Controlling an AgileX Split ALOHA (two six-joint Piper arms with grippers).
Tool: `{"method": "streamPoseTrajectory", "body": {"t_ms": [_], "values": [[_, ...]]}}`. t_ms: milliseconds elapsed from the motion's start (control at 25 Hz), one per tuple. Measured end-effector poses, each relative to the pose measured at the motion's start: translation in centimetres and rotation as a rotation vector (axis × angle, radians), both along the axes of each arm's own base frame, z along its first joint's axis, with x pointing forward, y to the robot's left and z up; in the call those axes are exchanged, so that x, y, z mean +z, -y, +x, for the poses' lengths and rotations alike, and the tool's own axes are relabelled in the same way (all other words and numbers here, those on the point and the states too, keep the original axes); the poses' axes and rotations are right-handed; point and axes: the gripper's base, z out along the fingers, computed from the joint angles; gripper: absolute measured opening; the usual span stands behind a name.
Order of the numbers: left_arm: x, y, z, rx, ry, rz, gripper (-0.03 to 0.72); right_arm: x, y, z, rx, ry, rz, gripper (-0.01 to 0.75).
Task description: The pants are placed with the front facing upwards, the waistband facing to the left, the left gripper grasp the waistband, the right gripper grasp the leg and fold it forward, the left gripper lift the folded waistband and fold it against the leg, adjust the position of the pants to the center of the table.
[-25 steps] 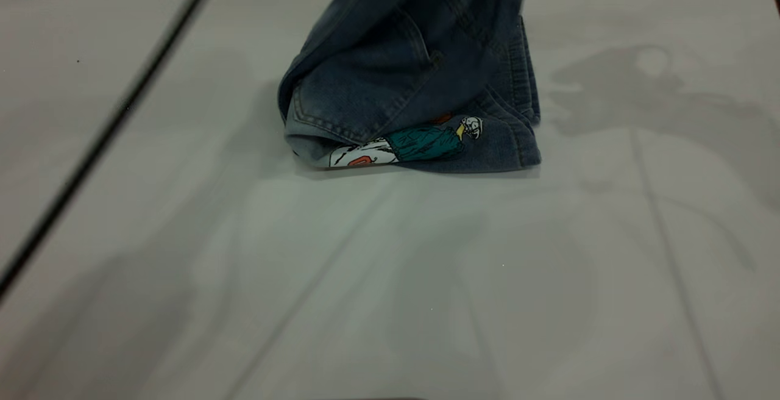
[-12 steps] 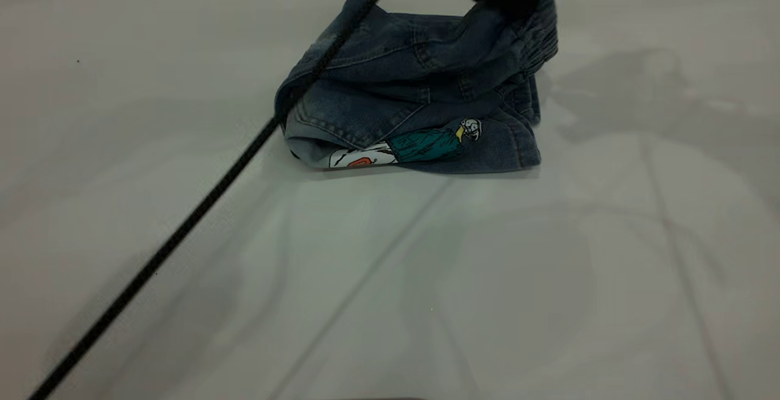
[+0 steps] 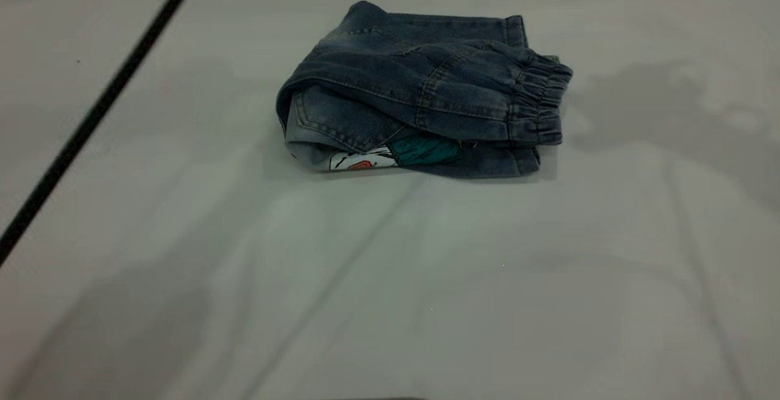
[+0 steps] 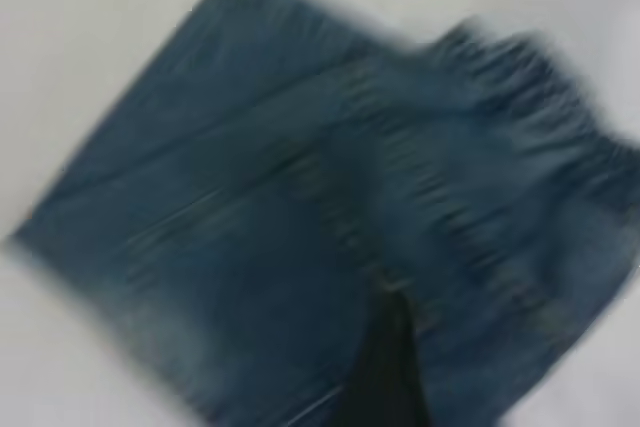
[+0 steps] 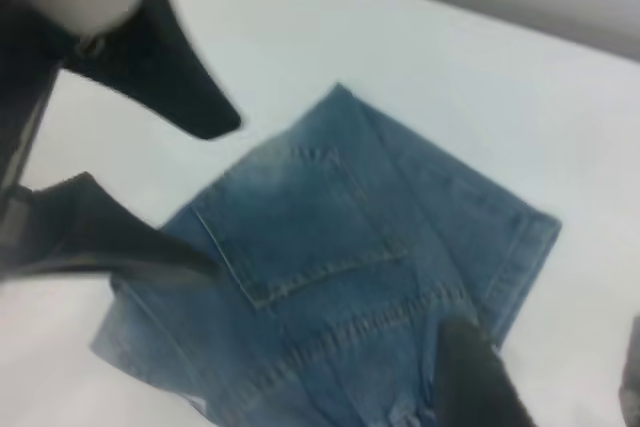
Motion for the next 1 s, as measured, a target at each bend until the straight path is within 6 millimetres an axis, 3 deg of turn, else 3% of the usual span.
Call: {"method": "streamPoseTrajectory", "body": {"t_ms": [120, 240, 480, 720, 840, 1000], "values": [[-1.1, -0.8, 0.7, 0.031, 0.033, 0.106, 0.571, 0.3, -0.1, -0.3, 0.005, -0.013, 0.02, 0.267], [-3.7, -0.7, 1.4, 0.029, 0.003, 0.157, 0.571, 0.2, -0.2, -0.5, 0.018, -0.03, 0.024, 0.267], [-11.1, 0.4, 2.0, -0.025, -0.115, 0.217, 0.571, 0.2, -0.3, -0.5, 0.021, -0.038, 0.029, 0.267], [-16.9, 2.0, 1.1, -0.065, -0.22, 0.251, 0.571, 0.2, -0.3, -0.5, 0.019, -0.039, 0.03, 0.267], [-18.5, 2.0, 0.9, -0.019, -0.262, 0.26, 0.571, 0.2, -0.3, -0.5, 0.019, -0.039, 0.03, 0.267], [-19.0, 1.8, 1.3, 0.235, -0.301, 0.25, 0.571, 0.2, -0.3, -0.5, 0.019, -0.039, 0.03, 0.267]]}}
